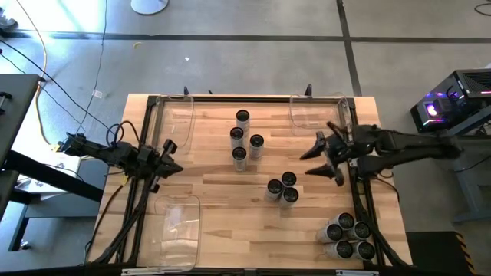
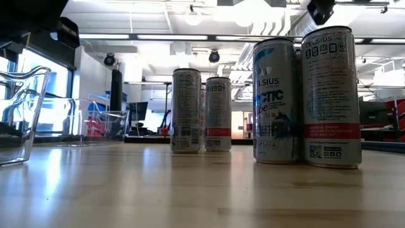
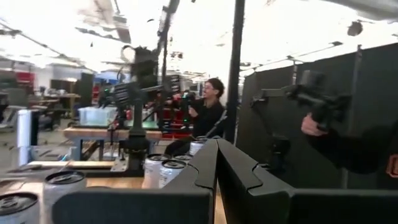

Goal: Sort soda cans
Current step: Put the white pink soda can into the top right transparent bin

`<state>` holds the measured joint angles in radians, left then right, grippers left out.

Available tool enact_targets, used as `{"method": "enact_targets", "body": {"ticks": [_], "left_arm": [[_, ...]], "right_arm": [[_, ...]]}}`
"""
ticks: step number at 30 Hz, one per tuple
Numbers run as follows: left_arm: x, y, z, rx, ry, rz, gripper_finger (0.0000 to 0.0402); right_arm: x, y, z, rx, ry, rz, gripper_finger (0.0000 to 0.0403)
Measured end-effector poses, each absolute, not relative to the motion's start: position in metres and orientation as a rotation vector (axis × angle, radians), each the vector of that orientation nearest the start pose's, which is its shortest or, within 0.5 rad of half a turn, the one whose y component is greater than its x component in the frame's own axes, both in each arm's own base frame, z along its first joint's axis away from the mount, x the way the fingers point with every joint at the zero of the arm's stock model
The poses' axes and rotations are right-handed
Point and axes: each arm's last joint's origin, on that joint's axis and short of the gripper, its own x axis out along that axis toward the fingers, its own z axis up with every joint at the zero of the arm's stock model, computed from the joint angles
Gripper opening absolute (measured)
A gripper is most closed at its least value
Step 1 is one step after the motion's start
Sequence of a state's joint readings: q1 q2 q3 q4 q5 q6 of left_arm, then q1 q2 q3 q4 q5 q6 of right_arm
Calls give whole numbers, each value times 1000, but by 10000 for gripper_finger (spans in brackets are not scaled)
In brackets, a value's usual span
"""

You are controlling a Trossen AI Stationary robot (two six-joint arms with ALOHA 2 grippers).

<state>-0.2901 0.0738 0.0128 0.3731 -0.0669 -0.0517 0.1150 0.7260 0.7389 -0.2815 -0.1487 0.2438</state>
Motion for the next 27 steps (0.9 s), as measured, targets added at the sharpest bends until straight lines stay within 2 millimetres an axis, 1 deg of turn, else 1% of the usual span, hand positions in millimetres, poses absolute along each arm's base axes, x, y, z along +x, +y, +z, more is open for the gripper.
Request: {"method": "enact_targets", "body": {"ticks": [4,6,8,10,13,16,18,22,24,27], "left_arm": [[94,-25,197,-113,-301,-184,0],[94,-24,197,-115,-298,-165,0],[94,-24,197,-115,-293,-156,0],[94,-24,196,-114,-290,-155,0],[94,-24,196,-111,-284,-155,0],[94,-24,196,-86,-285,-151,0],[94,-24,196,-69,-286,-149,0],[94,-24,196,-59,-287,-147,0],[94,-24,196,-59,-287,-147,0],[94,-24,196,-52,-288,-146,0]], "right_arm": [[172,39,330,184,442,103,251],[179,45,337,193,502,50,251],[184,54,345,225,578,41,251],[188,67,354,262,675,54,251],[190,89,370,317,811,43,251],[187,107,381,376,967,-49,251],[184,118,385,421,1064,-126,251],[174,135,384,442,1202,-245,251],[169,140,378,431,1251,-297,251],[166,150,364,406,1319,-324,251]]}}
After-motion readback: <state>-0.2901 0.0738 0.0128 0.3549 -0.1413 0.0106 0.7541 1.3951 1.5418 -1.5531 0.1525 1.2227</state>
